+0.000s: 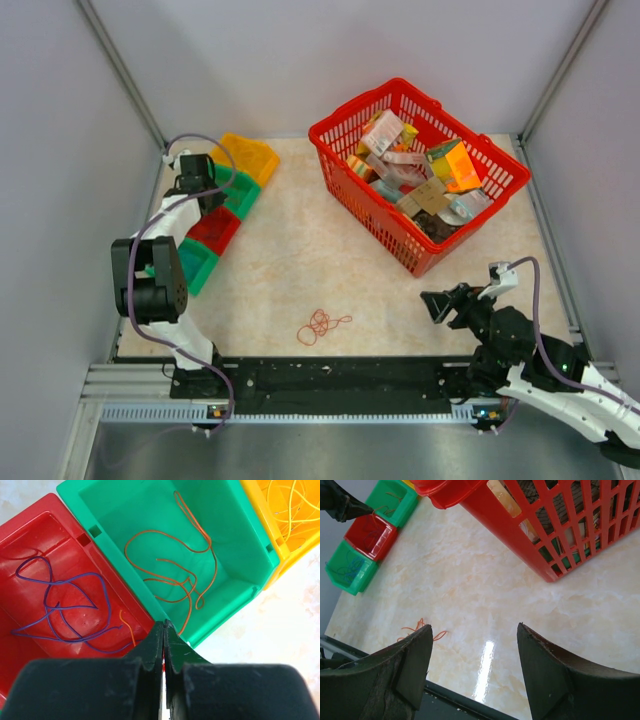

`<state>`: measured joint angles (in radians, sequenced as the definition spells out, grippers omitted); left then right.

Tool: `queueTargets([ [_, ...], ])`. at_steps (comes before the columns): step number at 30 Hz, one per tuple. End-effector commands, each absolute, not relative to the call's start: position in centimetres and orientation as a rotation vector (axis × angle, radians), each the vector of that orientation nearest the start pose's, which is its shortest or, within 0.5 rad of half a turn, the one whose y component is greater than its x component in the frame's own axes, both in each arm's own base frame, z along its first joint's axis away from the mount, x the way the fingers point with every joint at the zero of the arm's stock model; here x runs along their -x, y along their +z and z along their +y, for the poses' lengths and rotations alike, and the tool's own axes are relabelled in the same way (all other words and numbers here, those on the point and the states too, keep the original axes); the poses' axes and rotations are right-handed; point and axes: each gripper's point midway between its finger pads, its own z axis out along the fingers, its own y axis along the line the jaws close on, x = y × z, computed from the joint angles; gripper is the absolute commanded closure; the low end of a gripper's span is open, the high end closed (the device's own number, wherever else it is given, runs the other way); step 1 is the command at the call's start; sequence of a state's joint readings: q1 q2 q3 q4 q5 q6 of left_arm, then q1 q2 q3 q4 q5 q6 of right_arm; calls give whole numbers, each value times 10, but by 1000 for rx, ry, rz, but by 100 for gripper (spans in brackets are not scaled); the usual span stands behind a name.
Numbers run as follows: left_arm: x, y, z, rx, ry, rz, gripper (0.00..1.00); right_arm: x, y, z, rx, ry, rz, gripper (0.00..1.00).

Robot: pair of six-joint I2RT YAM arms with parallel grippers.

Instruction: Untangle the cables

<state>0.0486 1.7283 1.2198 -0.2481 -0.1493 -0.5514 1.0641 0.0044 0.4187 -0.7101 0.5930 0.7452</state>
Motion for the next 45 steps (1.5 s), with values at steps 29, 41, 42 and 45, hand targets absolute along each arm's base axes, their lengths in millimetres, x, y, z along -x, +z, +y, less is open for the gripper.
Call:
queueTargets([
  [29, -434, 109, -14, 622, -243, 2203, 50, -146, 190, 112, -169, 828, 1779, 33],
  [41, -436, 113, -25, 329, 261, 2256, 57, -147, 187, 113, -170, 823, 1785, 33],
  [42, -436, 113, -25, 311, 291, 2255, 59, -147, 187, 112, -168, 822, 1785, 33],
  [45, -441, 117, -23, 277, 388, 2248, 64, -147, 186, 113, -169, 822, 1786, 32],
])
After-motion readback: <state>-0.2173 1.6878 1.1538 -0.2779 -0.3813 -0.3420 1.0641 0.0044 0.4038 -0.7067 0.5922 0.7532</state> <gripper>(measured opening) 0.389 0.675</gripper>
